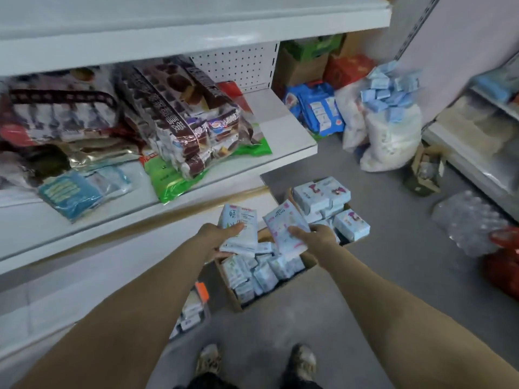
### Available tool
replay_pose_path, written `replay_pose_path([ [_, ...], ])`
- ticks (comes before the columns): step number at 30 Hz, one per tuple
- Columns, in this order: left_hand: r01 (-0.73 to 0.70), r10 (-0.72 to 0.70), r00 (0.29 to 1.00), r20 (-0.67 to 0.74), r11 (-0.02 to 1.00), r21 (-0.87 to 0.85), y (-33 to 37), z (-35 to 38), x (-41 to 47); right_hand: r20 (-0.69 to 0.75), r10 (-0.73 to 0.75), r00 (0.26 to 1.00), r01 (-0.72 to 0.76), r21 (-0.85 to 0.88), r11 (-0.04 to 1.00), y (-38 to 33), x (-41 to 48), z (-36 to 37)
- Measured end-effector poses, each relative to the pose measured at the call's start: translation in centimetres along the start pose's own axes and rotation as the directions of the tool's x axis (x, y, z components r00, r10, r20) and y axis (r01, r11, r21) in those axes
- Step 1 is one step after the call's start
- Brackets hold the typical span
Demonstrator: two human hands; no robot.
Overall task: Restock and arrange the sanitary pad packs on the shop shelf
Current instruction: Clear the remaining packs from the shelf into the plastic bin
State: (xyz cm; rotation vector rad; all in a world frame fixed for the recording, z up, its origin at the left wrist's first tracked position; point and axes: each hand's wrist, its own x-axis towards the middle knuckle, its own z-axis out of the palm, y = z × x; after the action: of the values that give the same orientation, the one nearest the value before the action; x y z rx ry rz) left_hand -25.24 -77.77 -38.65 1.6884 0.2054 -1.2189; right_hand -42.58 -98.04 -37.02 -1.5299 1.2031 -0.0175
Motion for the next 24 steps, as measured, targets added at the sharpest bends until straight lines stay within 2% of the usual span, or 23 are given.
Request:
replay_pose_path([
  [4, 0.052, -0.056, 0.996, -0.066, 0.997, -0.058, -1.5, 2.8, 3.1, 0.068, 0.057, 0.996, -0.052, -0.077, 0.996, 1.9, 5.8, -2.1],
  [8, 0.014, -0.033, 0.984, -0.178, 0.994, -0.109, -3.4, 6.0, 6.5, 0.13, 0.103, 0.986, -0.089, -0.106, 0.99, 4.2, 12.5, -3.8],
  [12, 0.022, -0.062, 0.979, -0.192, 0.979, -0.201, -6.7, 9.2, 10.9, 0.165, 0.154, 0.974, -0.13, -0.15, 0.98, 8.1, 17.8, -4.4],
  [17, 0.038, -0.131, 0.945, -0.301, 0.954, -0.298, -11.6, 11.7, 17.6, 0.203, 0.244, 0.948, -0.219, -0.14, 0.966, 13.9, 23.6, -2.1],
  [24, 0.165, -0.296, 0.905, -0.305, 0.906, -0.39, -19.5, 13.3, 28.5, 0.175, 0.282, 0.943, -0.271, -0.088, 0.959, 22.7, 31.2, 3.0],
])
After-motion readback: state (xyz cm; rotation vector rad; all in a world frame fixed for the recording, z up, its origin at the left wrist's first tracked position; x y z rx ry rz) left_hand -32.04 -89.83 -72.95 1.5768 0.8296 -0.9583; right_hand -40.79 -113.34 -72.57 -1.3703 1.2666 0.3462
